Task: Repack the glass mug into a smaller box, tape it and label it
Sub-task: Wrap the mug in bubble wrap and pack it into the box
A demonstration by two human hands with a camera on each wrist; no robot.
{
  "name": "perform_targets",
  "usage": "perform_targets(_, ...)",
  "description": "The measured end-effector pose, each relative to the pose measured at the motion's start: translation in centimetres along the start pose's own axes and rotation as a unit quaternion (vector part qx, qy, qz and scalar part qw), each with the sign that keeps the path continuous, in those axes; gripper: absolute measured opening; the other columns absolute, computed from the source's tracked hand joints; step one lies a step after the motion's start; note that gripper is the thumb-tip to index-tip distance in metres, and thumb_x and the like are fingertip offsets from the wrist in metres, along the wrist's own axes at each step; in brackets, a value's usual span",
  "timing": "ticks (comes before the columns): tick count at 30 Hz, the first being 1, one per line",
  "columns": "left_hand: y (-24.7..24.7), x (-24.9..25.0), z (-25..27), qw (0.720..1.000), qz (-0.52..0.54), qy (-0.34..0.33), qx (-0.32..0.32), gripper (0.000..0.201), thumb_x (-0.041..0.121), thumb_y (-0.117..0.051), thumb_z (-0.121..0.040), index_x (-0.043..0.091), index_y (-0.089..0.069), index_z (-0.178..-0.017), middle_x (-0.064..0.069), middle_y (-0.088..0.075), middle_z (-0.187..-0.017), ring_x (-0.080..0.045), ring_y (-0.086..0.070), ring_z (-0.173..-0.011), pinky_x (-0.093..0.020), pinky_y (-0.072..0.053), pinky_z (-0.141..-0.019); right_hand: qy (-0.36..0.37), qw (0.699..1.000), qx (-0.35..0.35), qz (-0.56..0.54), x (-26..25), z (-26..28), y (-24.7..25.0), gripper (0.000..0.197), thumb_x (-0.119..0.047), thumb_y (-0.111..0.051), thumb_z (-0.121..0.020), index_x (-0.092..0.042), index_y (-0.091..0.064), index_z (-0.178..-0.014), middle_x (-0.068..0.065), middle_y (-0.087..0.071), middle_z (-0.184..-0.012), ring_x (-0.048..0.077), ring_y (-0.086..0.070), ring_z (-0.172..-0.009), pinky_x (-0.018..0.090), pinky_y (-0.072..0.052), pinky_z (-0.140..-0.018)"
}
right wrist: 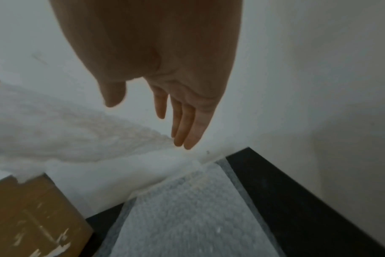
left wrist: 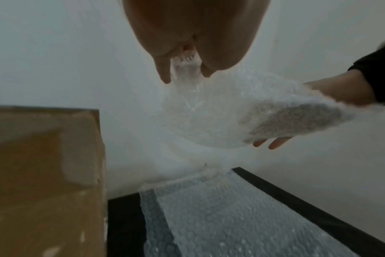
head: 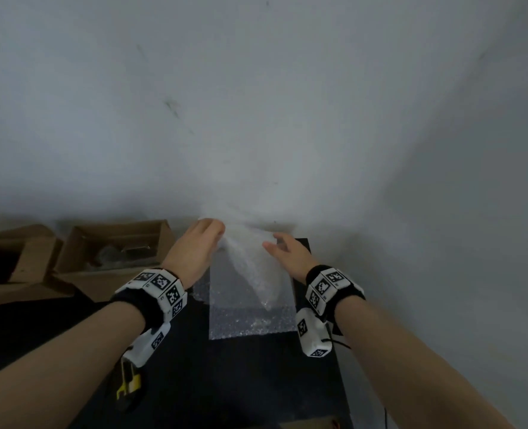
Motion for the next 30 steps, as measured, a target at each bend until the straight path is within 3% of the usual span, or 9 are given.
perform_targets(6, 5.0, 0.6, 0.3, 0.999, 0.0, -0.039, 0.023, 0.012, 0.0, -0.047, -0.09, 0.01, -0.042, -0.087, -0.006, -0.049, -0.093, -0.021, -0.044, -0.085, -0.033, -0.038, -0.068, 0.084, 0.991, -0.067, 0.084, -7.6, 2.0, -1.9, 0.086, -0.055, -0.068, -0.076, -0.027, -0.028, -0.147, -0.004, -0.024, -0.154, 0.016, -0.026, -0.14, 0.032, -0.023, -0.11)
perform_targets(11, 8.2, -0.6, 1.5, 0.997, -0.004, -0.072, 0.025, 0.006, -0.001, -0.046, -0.09, 0.004, -0.048, -0.092, -0.009, -0.053, -0.096, -0.025, -0.048, -0.086, -0.041, -0.044, -0.071, 0.135, 0.979, -0.025, 0.149, -11.9, 2.0, -3.9, 0.072, -0.032, -0.077, -0.077, -0.019, -0.042, -0.139, 0.005, -0.05, -0.136, 0.019, -0.048, -0.125, 0.025, -0.038, -0.098)
perform_targets(14, 10.0, -2.1, 2.8, 0.996, -0.011, -0.076, 0.037, 0.005, 0.001, -0.047, -0.091, 0.005, -0.048, -0.094, -0.006, -0.053, -0.092, -0.021, -0.046, -0.08, -0.037, -0.043, -0.071, 0.134, 0.977, 0.014, 0.164, -13.2, 1.4, -4.6, 0.051, -0.027, -0.078, -0.076, -0.014, -0.059, -0.122, 0.008, -0.062, -0.117, 0.02, -0.058, -0.105, 0.024, -0.044, -0.086)
perform_targets(16, 11.2, -3.7, 3.5, 0.996, -0.037, -0.065, 0.046, 0.006, 0.004, -0.049, -0.091, 0.006, -0.049, -0.097, -0.006, -0.056, -0.09, -0.021, -0.048, -0.08, -0.037, -0.041, -0.089, 0.144, 0.971, 0.031, 0.187, -14.3, 1.5, -5.2, 0.032, -0.025, -0.076, -0.077, -0.006, -0.067, -0.102, 0.006, -0.065, -0.094, 0.017, -0.056, -0.084, 0.02, -0.041, -0.068)
perform_targets(18, 12.2, -5.4, 3.8, 0.994, -0.077, -0.057, 0.055, 0.014, 0.006, -0.052, -0.09, 0.008, -0.051, -0.104, -0.006, -0.063, -0.093, -0.022, -0.056, -0.089, -0.037, -0.027, -0.109, 0.147, 0.969, 0.04, 0.194, -15.3, 1.6, -5.7, 0.026, -0.024, -0.076, -0.077, -0.004, -0.06, -0.07, 0.003, -0.05, -0.067, 0.014, -0.043, -0.063, 0.019, -0.028, -0.051)
perform_targets(20, 13.2, -7.1, 3.9, 0.995, -0.073, -0.04, 0.059, 0.024, 0.009, -0.054, -0.09, 0.009, -0.05, -0.114, -0.005, -0.064, -0.095, -0.02, -0.058, -0.094, -0.035, -0.023, -0.112, 0.146, 0.971, 0.041, 0.186, -16.1, 1.7, -6.1, 0.042, -0.024, -0.075, -0.078, -0.014, -0.043, -0.054, -0.003, -0.038, -0.057, 0.01, -0.034, -0.053, 0.02, -0.024, -0.048)
perform_targets(23, 14.7, -9.4, 3.9, 0.997, -0.047, -0.008, 0.054, 0.025, 0.011, -0.056, -0.089, 0.007, -0.056, -0.114, -0.005, -0.06, -0.097, -0.021, -0.055, -0.092, -0.027, -0.036, -0.095, 0.139, 0.972, 0.07, 0.174, -17.2, 1.6, -6.3, 0.025, -0.029, -0.074, -0.079, -0.014, -0.057, -0.069, -0.003, -0.053, -0.068, 0.01, -0.049, -0.064, 0.021, -0.04, -0.059)
perform_targets(25, 15.7, -10.2, 3.9, 0.997, -0.053, -0.013, 0.054, 0.013, 0.018, -0.06, -0.087, 0.008, -0.064, -0.093, -0.004, -0.058, -0.093, -0.021, -0.055, -0.085, -0.028, -0.04, -0.082, 0.134, 0.973, 0.107, 0.153, -17.9, 1.7, -6.2, 0.023, -0.03, -0.073, -0.079, -0.011, -0.06, -0.079, -0.001, -0.058, -0.076, 0.014, -0.054, -0.073, 0.028, -0.048, -0.067)
perform_targets(30, 16.7, -10.9, 4.1, 0.997, -0.04, 0.024, 0.06, 0.02, 0.03, -0.056, -0.09, 0.017, -0.045, -0.08, 0.003, -0.047, -0.062, -0.02, -0.049, -0.058, -0.026, -0.03, -0.049, 0.102, 0.975, 0.185, 0.07, -19.5, 1.5, -7.5, 0.019, -0.025, -0.067, -0.083, -0.012, -0.054, -0.088, 0.004, -0.059, -0.089, 0.015, -0.059, -0.071, 0.033, -0.056, -0.068)
Point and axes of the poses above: each hand's wrist, its own z-axis away from the middle knuckle, its own y-axis out of the back of the hand, x = y × z, the point moved 6 cm from there along -z, towards the middle knuckle
